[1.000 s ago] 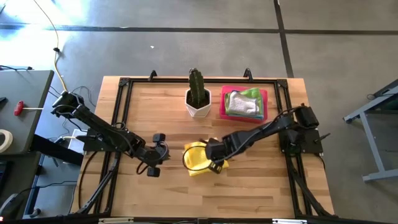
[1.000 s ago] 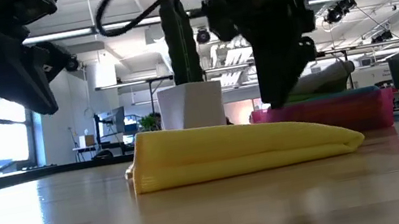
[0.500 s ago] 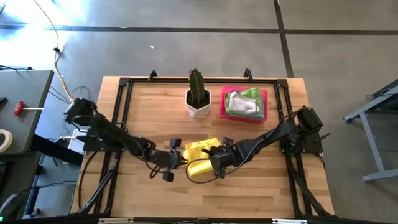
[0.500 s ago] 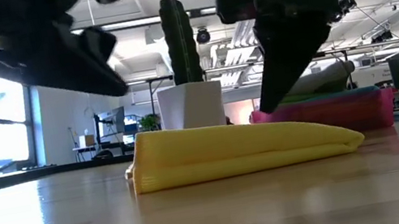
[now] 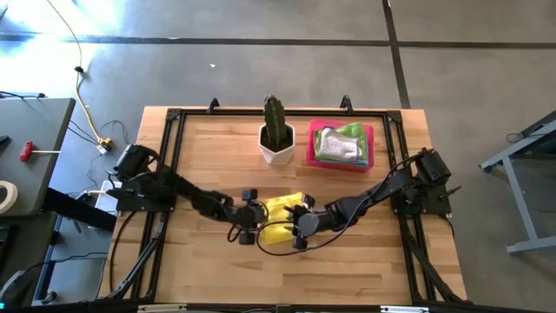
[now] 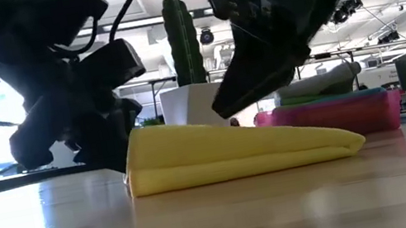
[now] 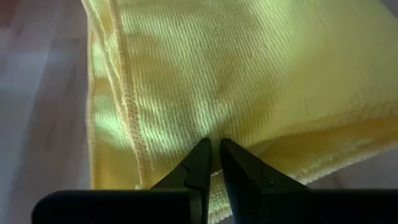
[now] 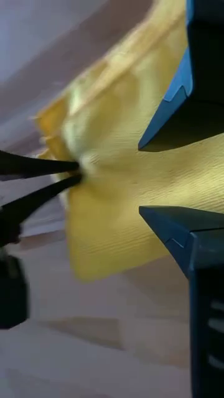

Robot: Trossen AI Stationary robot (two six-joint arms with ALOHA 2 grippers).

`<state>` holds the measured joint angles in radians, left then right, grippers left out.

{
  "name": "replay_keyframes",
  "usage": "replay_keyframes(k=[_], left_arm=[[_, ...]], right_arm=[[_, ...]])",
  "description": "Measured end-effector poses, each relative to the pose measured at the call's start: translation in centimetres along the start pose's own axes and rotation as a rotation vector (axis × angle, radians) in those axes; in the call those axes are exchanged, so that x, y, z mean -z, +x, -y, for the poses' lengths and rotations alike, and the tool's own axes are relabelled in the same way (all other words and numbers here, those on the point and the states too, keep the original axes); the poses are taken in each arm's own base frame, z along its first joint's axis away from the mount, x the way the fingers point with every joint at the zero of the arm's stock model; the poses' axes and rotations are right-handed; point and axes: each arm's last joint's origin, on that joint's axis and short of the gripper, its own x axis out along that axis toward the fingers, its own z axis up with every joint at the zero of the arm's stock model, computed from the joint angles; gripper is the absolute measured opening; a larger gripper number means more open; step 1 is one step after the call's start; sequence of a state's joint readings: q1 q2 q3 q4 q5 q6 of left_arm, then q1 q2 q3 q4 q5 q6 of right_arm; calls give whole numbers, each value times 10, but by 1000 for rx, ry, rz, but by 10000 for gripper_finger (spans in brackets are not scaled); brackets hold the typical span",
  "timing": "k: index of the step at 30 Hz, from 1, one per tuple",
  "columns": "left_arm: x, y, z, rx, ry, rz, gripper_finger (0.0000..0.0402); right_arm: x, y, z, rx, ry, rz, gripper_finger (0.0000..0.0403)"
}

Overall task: Fold microfiber towels
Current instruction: Put the yellow towel into the pink laundry bin

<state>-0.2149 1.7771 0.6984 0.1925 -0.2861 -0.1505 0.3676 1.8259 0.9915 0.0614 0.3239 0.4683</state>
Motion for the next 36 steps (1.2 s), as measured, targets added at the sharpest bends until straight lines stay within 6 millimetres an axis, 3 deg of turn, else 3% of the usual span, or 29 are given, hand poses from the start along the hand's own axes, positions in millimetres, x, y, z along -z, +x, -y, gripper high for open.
replay_keyframes(k=[7, 13, 19, 24, 30, 36], left_arm=[[1, -2, 8, 100, -133, -16, 33], [-3, -3, 18, 289, -333, -20, 33], [-17, -7, 24, 387, -420, 111, 33], [-27, -8, 19, 389, -347, 224, 33], [-33, -11, 9, 346, -230, 267, 33], [-28, -8, 6, 314, -125, 237, 38]], right_arm=[[19, 0, 7, 16, 71, -151, 144], [30, -2, 19, 129, -56, -265, 144], [23, 1, 41, 313, -275, -245, 144], [10, -7, 52, 367, -346, -216, 144], [-1, -40, 23, 122, -290, -162, 144], [24, -43, -17, -46, -411, -191, 165]])
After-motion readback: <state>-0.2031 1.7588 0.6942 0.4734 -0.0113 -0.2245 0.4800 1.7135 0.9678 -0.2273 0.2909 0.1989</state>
